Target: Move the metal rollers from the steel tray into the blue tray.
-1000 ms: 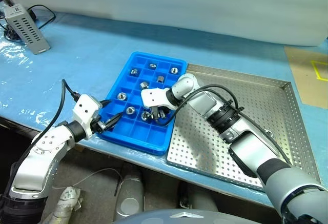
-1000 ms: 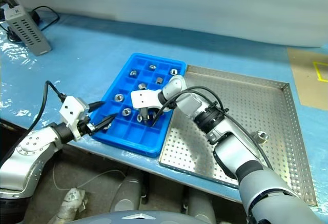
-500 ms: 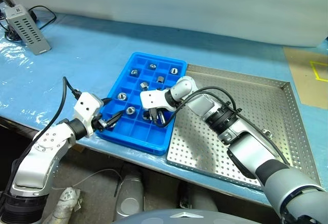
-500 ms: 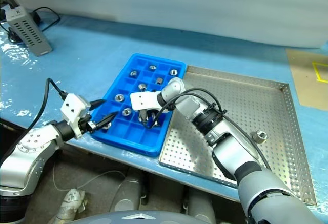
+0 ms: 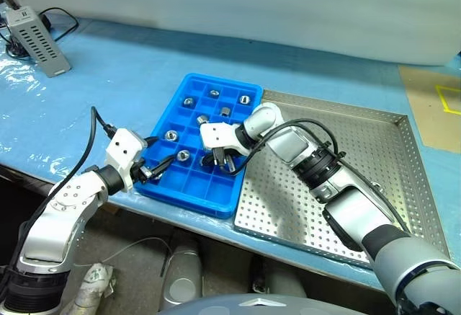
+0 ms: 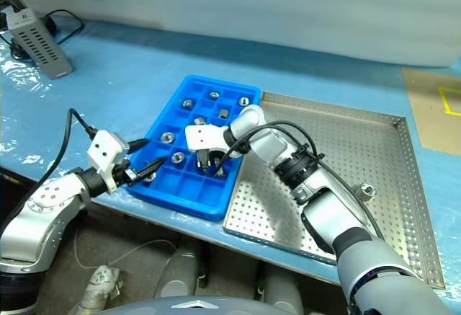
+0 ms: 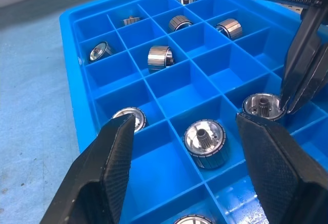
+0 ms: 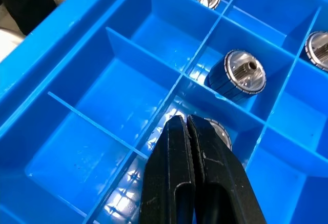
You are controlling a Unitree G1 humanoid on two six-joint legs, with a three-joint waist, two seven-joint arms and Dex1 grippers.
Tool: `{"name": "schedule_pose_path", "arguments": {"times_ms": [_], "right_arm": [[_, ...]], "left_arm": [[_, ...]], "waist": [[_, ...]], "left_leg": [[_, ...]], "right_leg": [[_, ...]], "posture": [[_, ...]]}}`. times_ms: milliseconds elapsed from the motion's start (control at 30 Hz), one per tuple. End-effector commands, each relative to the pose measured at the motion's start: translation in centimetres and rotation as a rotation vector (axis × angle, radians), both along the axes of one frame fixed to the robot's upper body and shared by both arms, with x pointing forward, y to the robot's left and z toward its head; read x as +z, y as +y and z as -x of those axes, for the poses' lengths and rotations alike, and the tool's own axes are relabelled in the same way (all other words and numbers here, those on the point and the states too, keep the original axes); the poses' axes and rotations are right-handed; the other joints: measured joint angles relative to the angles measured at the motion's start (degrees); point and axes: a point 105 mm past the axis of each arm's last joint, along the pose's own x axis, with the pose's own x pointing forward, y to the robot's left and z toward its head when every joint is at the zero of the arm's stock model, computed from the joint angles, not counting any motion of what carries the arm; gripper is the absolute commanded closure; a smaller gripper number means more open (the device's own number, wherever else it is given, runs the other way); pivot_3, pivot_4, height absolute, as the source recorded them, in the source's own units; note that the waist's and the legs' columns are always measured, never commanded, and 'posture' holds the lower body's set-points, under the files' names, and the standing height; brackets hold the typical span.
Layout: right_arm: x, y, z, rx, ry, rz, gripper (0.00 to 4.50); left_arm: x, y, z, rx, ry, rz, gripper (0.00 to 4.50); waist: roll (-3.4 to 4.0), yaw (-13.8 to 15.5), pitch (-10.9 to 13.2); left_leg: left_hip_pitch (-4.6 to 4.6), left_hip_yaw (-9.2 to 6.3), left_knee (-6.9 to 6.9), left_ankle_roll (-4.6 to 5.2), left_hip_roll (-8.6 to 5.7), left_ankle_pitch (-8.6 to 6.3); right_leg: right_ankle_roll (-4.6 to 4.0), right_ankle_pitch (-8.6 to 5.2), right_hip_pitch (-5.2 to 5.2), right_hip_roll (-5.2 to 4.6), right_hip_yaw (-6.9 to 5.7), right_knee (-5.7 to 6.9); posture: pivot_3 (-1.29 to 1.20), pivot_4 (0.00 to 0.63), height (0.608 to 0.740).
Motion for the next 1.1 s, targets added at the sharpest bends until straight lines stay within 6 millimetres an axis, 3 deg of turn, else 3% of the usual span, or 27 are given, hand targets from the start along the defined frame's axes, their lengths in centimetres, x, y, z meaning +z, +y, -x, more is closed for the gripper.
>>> {"name": "schedule_pose_path", "arguments": {"times_ms": [33, 67, 167, 267, 867, 1033, 1100], "right_arm": [[1.4, 0.5, 0.2, 0.023, -0.038, -0.05, 4.47], [1.4, 0.6, 0.2, 0.023, -0.042, -0.053, 4.47], [1.0, 0.6, -0.4, 0.001, -0.082, -0.045, 3.84], [0.8, 0.6, -0.7, -0.007, -0.105, -0.034, 2.85], [-1.6, -0.7, -1.6, -0.017, -0.139, 0.123, 2.85], [-2.6, -1.3, -1.4, 0.008, -0.132, 0.181, 4.47], [-2.7, -1.3, -1.3, 0.011, -0.127, 0.181, 4.47]], "left_arm": [[0.7, -0.2, -0.1, -0.012, -0.037, -0.016, 1.2], [0.7, -0.2, -0.1, -0.012, -0.037, -0.016, 1.2], [0.5, -0.1, -0.1, -0.011, -0.033, -0.017, 1.2], [0.4, -0.1, 0.0, -0.011, -0.028, -0.019, 1.2], [0.3, -0.1, 0.0, -0.006, -0.027, -0.02, 1.2], [0.3, -0.1, 0.0, -0.005, -0.028, -0.022, 1.2], [0.3, -0.1, -0.1, -0.005, -0.028, -0.023, 1.2]], "waist": [[0.0, 0.0, 0.0], [0.0, 0.0, 0.0], [0.0, 0.0, 0.0], [0.0, 0.0, 0.0], [0.0, 0.1, 0.0], [0.0, 0.1, 0.0], [0.01, 0.1, 0.0]], "left_leg": [[0.0, 0.0, 0.0, 0.0, 0.0, 0.0], [0.0, 0.0, 0.0, 0.0, 0.0, 0.0], [0.0, 0.0, 0.0, 0.0, 0.0, 0.0], [-0.01, 0.0, 0.0, 0.0, 0.0, 0.0], [0.03, 0.0, 0.0, 0.0, -0.01, 0.0], [0.17, -0.01, 0.0, 0.0, -0.02, 0.0], [0.33, -0.02, 0.0, 0.0, -0.02, 0.0]], "right_leg": [[0.0, 0.0, 0.0, 0.0, 0.0, 0.0], [0.0, 0.0, 0.0, 0.0, 0.0, 0.0], [0.0, 0.0, -0.01, 0.0, 0.0, 0.0], [0.0, 0.0, -0.01, 0.0, 0.0, 0.0], [0.0, 0.0, 0.05, 0.0, 0.0, 0.01], [0.0, 0.0, 0.17, -0.01, 0.0, 0.01], [0.01, -0.01, 0.32, -0.01, 0.0, 0.0]], "posture": [[0.29, 0.15, 0.74], [0.29, 0.15, 0.74], [0.29, 0.15, 0.74], [0.29, 0.15, 0.74], [0.3, 0.15, 0.74], [0.3, 0.15, 0.74], [0.3, 0.15, 0.74]]}}
